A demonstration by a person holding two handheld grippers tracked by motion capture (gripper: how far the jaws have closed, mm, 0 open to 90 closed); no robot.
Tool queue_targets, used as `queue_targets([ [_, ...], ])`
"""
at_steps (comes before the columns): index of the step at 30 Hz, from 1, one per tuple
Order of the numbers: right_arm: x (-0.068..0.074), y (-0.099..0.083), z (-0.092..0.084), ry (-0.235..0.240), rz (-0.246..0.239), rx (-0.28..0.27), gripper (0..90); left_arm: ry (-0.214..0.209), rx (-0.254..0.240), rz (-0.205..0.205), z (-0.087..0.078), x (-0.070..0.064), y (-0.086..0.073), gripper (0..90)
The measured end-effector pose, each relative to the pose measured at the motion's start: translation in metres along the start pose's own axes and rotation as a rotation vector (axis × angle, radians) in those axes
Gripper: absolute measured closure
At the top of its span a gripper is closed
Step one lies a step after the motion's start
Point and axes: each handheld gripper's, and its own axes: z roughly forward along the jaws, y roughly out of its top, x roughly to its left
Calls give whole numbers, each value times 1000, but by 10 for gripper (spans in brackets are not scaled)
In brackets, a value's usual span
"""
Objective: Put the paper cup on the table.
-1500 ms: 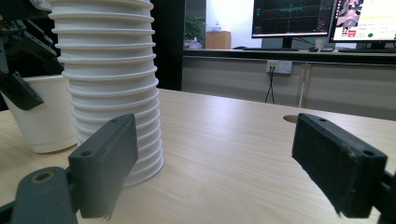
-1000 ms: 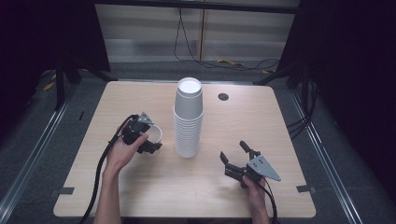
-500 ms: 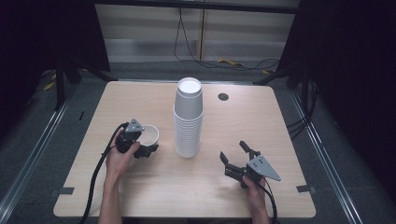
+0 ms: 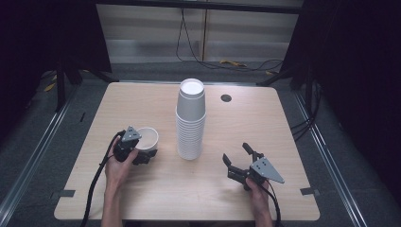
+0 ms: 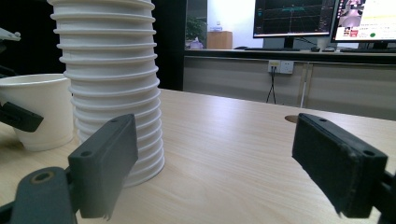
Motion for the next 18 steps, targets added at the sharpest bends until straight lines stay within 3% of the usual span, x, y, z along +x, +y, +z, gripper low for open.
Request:
queue_targets([
  [4,0,0,0,-2,0,-1,143,17,-28,-32,-3,-1,-8,154],
  [7,0,0,0,-1,0,0,143,40,-45,-23,-7,-5,-11,154],
  [18,0,0,0,-2,0,-1,145,93,-96,-63,-19,-16,-24,155],
])
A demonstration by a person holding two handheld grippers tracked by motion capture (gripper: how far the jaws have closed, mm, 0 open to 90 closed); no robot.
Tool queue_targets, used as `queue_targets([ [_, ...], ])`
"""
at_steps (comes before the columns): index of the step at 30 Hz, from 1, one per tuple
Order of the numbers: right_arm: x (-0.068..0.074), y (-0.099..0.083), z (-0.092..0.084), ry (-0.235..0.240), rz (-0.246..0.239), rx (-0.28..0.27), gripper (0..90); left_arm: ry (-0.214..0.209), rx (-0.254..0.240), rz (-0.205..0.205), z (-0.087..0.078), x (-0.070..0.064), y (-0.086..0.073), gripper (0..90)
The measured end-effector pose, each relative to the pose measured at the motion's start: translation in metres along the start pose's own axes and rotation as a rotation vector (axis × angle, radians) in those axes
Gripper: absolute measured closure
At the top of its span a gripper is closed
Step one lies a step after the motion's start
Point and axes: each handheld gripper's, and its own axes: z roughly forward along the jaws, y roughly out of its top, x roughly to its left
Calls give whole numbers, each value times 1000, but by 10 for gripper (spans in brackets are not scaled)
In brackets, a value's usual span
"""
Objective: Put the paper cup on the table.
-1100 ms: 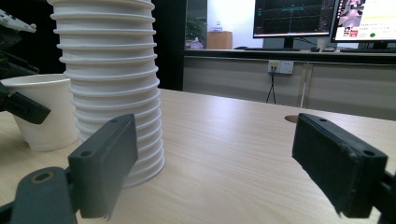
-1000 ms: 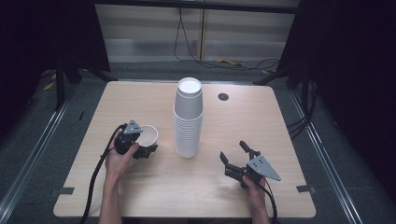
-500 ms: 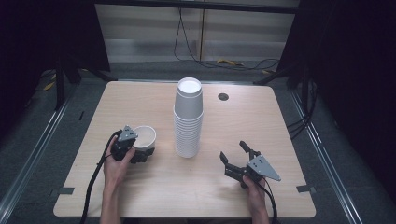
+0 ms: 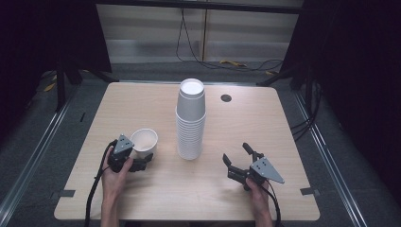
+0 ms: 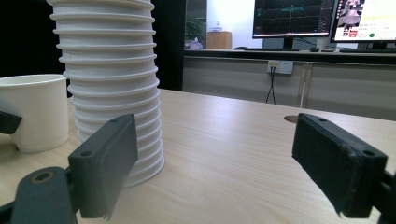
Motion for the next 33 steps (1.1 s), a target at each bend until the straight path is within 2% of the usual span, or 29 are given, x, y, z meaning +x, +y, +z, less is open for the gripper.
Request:
queue_targets([
  [3,0,0,0,1,0,0,146,6,-12,-14,-3,0,-4,155],
  [5,0,0,0,1,0,0,146,-4,-29,-32,-5,-1,-7,155],
  [7,0,0,0,1,0,0,146,11,-47,-38,-9,-3,-10,155],
  [10,0,0,0,1,0,0,146,28,-39,-33,-15,-8,-11,156],
  [12,0,0,0,0,0,0,146,33,-42,-10,-20,-13,-10,157],
  [16,0,0,0,-1,0,0,146,14,-78,-8,-30,-21,-9,157],
  [18,0,0,0,-2,0,0,146,22,-102,1,-35,-25,-11,158],
  [22,0,0,0,-4,-1,-1,146,-16,-133,-41,-38,-30,-17,156],
  [23,0,0,0,-4,-1,-1,146,-20,-134,-36,-39,-31,-17,156],
  [25,0,0,0,-3,0,0,146,-61,-173,-17,-40,-35,-18,157],
  [26,0,0,0,-5,0,0,146,-67,-182,-30,-40,-37,-18,158],
  [29,0,0,0,-8,1,2,146,-63,-189,-7,-41,-47,-19,158],
  [31,0,0,0,-8,0,2,146,-61,-203,-6,-40,-53,-19,158],
  [33,0,0,0,-8,0,2,146,-89,-226,-7,-40,-61,-18,158],
])
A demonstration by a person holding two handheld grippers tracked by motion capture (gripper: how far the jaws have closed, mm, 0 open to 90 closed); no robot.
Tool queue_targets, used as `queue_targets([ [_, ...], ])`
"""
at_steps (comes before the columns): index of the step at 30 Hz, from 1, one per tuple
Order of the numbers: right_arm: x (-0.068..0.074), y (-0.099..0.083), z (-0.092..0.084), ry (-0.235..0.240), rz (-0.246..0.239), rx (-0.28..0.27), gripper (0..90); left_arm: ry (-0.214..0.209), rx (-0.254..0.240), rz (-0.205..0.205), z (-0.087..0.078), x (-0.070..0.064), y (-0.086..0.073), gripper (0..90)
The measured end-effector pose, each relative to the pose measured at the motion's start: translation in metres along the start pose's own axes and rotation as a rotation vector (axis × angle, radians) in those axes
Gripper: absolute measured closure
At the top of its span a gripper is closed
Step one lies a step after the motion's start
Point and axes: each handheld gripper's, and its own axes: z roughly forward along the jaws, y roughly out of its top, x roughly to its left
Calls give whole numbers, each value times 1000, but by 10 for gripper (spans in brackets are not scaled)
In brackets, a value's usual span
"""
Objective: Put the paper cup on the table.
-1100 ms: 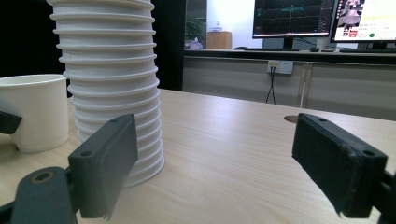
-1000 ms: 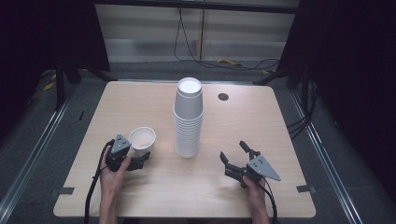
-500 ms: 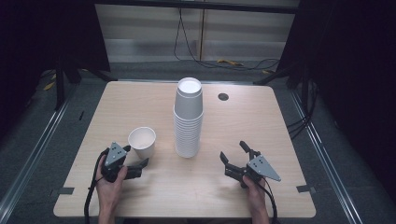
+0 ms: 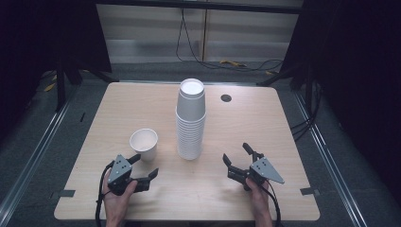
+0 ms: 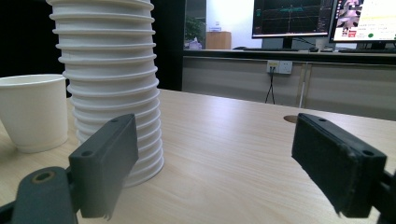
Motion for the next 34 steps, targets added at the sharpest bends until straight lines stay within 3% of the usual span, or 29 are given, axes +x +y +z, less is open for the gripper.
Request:
queue_targets([
  [4,0,0,0,2,0,1,146,-18,-51,13,7,-15,0,158],
  [13,1,0,0,4,1,0,146,-65,-109,39,27,-37,3,157],
  [17,1,0,0,5,0,1,146,-53,-138,60,37,-45,5,157],
  [19,0,0,-1,5,-1,2,146,-31,-152,45,43,-48,3,156],
  [20,1,0,-1,5,0,3,146,-13,-156,58,44,-47,2,157],
  [22,1,0,-1,7,0,4,146,-26,-153,50,47,-49,1,155],
  [28,1,0,-1,19,3,9,140,17,-205,36,45,-52,-5,153],
  [34,4,1,-2,32,-4,26,137,14,-216,40,45,-53,-6,159],
])
